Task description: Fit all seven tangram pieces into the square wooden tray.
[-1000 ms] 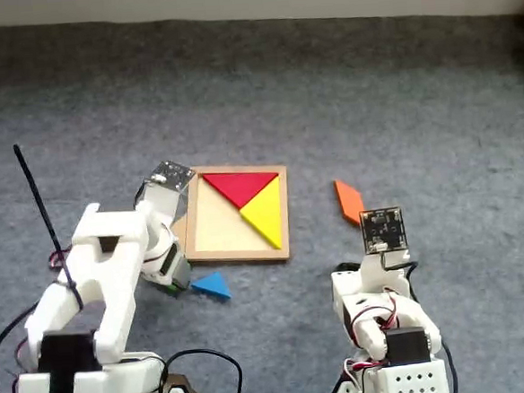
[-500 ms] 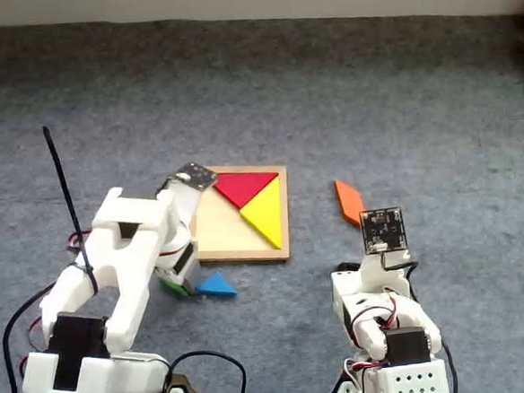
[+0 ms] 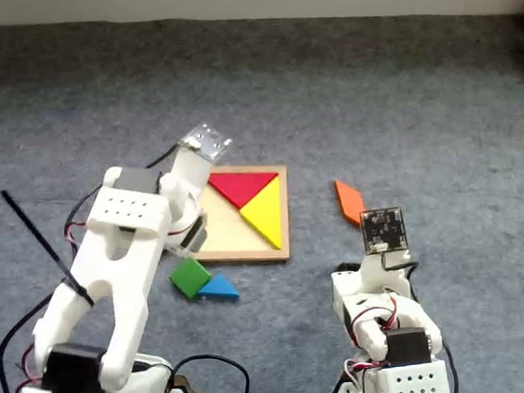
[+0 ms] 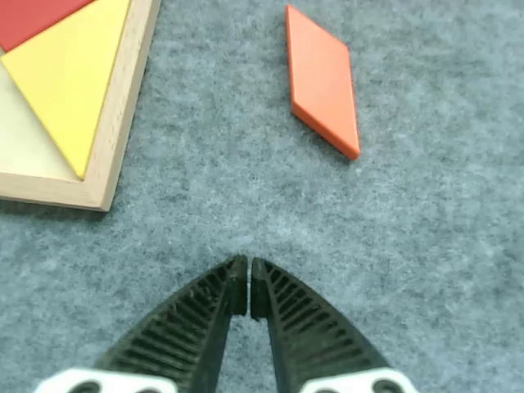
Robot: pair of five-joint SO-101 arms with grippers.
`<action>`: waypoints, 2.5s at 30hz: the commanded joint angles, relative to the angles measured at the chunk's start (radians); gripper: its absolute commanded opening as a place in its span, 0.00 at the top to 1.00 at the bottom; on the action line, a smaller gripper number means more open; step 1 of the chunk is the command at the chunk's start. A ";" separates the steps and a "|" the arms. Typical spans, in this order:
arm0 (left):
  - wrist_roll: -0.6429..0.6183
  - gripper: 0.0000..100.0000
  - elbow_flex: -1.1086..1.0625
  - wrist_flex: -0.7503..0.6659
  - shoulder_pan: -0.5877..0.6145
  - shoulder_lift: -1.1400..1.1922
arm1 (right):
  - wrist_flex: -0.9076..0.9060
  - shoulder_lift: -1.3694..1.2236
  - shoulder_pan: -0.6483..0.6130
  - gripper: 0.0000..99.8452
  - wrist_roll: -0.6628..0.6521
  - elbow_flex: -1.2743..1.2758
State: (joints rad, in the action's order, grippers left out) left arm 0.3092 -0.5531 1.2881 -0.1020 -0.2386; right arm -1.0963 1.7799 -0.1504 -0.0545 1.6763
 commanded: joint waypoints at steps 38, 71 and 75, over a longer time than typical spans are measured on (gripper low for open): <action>0.052 0.85 -0.211 -0.241 -0.002 0.131 | -0.005 0.015 0.012 0.97 0.005 0.111; 0.054 0.75 -0.127 0.091 0.045 -0.222 | -0.005 0.015 0.013 0.97 0.005 0.111; 0.150 0.73 -0.188 0.133 0.062 -0.318 | -0.005 0.015 0.013 0.97 0.005 0.111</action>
State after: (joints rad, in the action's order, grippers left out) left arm 0.3659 -0.7112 1.3755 -0.0591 -0.4611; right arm -1.0963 1.7799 -0.1473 -0.0545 1.6763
